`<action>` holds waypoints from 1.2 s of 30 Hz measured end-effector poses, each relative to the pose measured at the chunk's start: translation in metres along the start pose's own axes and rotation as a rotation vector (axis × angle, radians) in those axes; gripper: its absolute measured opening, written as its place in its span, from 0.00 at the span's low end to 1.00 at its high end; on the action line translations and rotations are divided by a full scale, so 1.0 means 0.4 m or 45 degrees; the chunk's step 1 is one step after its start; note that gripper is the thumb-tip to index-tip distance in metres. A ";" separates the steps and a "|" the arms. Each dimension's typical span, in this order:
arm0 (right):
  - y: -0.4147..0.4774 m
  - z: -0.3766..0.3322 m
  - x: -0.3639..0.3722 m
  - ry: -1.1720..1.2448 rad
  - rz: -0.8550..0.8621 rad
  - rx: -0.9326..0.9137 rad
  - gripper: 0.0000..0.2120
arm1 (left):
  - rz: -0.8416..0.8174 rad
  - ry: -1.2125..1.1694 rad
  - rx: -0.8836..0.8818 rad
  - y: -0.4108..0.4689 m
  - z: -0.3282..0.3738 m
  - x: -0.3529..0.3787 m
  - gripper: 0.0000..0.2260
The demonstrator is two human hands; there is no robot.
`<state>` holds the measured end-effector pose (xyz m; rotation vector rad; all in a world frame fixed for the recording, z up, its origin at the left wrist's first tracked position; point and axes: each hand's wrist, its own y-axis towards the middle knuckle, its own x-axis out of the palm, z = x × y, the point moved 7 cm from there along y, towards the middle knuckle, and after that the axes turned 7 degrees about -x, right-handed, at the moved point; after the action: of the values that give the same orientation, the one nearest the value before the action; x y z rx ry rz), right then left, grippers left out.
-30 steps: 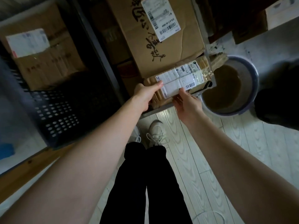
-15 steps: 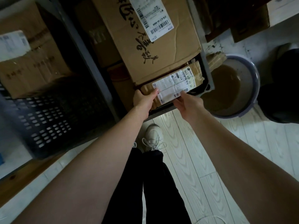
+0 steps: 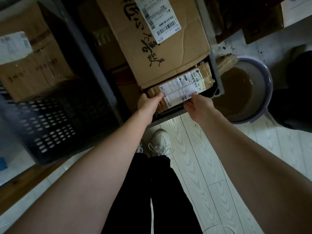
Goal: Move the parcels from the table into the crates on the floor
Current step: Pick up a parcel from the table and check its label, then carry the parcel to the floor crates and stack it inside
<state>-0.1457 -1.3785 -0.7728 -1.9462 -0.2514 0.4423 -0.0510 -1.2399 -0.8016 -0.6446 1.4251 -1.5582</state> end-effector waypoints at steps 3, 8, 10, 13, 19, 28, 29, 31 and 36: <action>-0.030 0.008 -0.005 -0.035 0.014 0.024 0.17 | 0.017 0.005 -0.030 -0.032 0.002 -0.019 0.32; -0.142 -0.010 -0.002 -0.099 0.027 0.008 0.17 | 0.036 -0.032 -0.057 -0.130 0.028 -0.073 0.27; -0.204 -0.021 0.004 -0.185 0.004 -0.012 0.19 | 0.004 -0.097 -0.082 -0.183 0.042 -0.105 0.25; -0.278 -0.051 0.023 -0.244 -0.031 -0.080 0.13 | 0.018 -0.166 -0.045 -0.258 0.080 -0.162 0.20; -0.487 -0.124 0.073 -0.280 -0.110 -0.221 0.08 | -0.010 -0.274 0.072 -0.472 0.154 -0.304 0.08; -0.873 -0.204 0.061 -0.337 -0.302 -0.449 0.07 | -0.012 -0.500 0.226 -0.798 0.156 -0.524 0.09; -0.910 -0.216 0.057 -0.339 -0.329 -0.473 0.04 | -0.015 -0.530 0.253 -0.836 0.153 -0.535 0.09; -0.984 -0.243 0.050 -0.355 -0.394 -0.535 0.03 | -0.028 -0.579 0.312 -0.916 0.150 -0.550 0.08; -1.179 -0.296 0.024 -0.424 -0.528 -0.713 0.04 | 0.018 -0.637 0.512 -1.139 0.147 -0.608 0.05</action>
<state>-0.0754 -1.2832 -0.3011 -2.2684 -1.0678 0.4466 -0.0110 -1.0893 -0.3057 -0.7099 0.7193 -1.4794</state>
